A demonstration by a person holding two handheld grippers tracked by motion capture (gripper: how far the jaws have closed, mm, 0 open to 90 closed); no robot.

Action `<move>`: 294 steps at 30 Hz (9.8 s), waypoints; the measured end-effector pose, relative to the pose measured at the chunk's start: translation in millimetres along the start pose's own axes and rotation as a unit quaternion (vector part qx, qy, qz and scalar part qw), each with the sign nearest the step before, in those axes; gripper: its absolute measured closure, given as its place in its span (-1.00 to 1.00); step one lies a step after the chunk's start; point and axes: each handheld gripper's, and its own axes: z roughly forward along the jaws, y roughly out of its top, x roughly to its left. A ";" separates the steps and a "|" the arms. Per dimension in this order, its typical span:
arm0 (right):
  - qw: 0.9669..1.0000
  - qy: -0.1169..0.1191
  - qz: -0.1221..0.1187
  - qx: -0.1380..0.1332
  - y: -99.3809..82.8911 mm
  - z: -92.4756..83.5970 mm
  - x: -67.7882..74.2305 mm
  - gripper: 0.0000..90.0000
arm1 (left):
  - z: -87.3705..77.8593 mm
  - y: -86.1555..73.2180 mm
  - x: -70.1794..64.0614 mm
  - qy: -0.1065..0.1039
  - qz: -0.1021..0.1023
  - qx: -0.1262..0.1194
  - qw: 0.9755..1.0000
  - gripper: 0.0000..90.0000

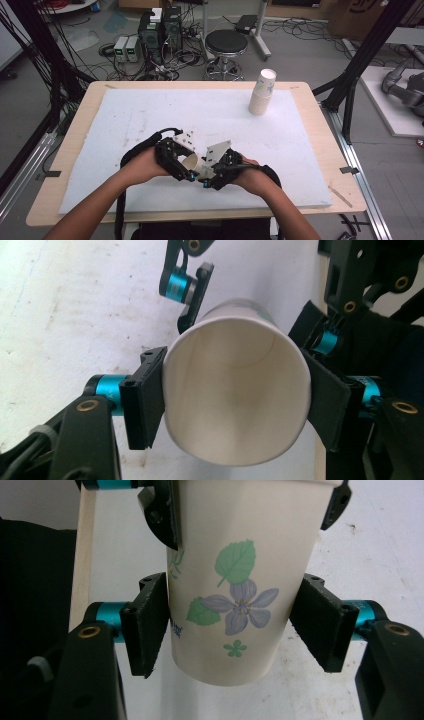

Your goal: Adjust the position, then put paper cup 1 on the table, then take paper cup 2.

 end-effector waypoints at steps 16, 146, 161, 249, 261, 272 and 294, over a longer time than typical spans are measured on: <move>1.000 -0.008 0.017 -0.017 -4.5 0.6 -3.4 -0.15 | -9.9 -11.9 2.7 0.016 -0.013 -0.110 0.994 -0.60; 0.848 -0.333 0.404 -0.082 -206.1 -66.9 -55.8 -0.20 | -11.3 -146.3 13.6 0.183 -0.142 -0.336 0.913 -0.54; 0.853 -0.316 0.407 -0.081 -206.2 -81.3 -37.7 -0.56 | -12.3 -148.9 17.1 0.175 -0.155 -0.340 0.911 -0.54; 0.884 -0.273 0.318 -0.207 -102.2 -130.2 -93.1 -0.56 | -17.4 -156.7 18.4 0.192 -0.173 -0.345 0.902 -0.60; 0.883 -0.291 0.324 -0.177 -86.1 -134.2 -139.5 -0.56 | -14.6 -155.9 19.6 0.181 -0.168 -0.341 0.907 -0.60; 0.871 -0.311 0.359 -0.125 -91.6 -127.6 -187.3 -0.56 | -13.0 -156.7 21.6 0.177 -0.170 -0.340 0.908 -0.60; 0.844 -0.335 0.405 -0.106 -103.8 -115.6 -233.2 -0.56 | -13.2 -158.9 22.9 0.177 -0.170 -0.332 0.911 -0.60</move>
